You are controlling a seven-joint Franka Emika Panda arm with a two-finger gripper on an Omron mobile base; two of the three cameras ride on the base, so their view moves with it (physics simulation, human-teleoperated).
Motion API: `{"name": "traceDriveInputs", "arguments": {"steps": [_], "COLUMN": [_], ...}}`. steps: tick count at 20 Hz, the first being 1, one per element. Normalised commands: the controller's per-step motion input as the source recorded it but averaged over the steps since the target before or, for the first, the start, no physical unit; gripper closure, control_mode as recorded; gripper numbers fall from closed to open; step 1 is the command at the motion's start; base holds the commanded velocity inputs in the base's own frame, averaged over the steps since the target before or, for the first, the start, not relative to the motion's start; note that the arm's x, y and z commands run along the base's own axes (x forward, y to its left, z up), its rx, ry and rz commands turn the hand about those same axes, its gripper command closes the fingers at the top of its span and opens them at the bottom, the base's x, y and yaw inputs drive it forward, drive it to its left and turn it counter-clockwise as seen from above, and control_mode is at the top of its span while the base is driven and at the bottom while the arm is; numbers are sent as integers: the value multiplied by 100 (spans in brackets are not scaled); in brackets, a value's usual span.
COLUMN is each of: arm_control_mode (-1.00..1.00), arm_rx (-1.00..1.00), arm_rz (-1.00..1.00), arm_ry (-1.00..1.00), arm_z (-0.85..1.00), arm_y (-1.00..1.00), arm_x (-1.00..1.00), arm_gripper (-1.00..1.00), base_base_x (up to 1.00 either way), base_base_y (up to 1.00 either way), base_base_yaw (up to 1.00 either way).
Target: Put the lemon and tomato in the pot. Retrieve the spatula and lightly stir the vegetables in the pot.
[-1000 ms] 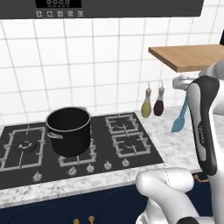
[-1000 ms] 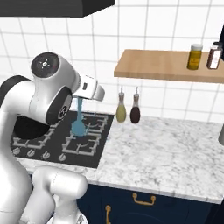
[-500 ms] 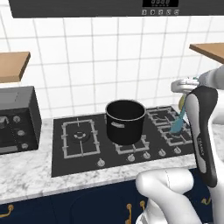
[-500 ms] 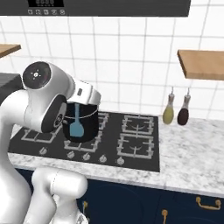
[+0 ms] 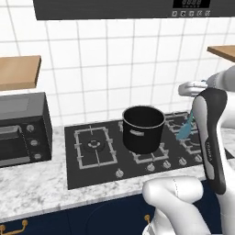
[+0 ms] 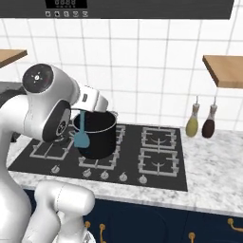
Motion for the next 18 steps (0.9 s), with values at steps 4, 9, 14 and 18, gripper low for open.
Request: {"name": "traceDriveInputs", "arguments": {"steps": [4, 9, 14, 18], "arm_control_mode": [-100, -100, -100, -100], "arm_rx": [2, 0, 0, 0], "arm_rz": [0, 0, 0, 0], "arm_ry": [-31, -15, 0, 0], "arm_z": [92, 23, -9, -36], "arm_y": [15, 22, 34, 17], "arm_x": [22, 92, 100, 100], "arm_gripper": [100, 100, 100, 100], "base_base_x": [0, 0, 0, 0], "base_base_y": [0, 0, 0, 0], "base_base_yaw": [0, 0, 0, 0]}}
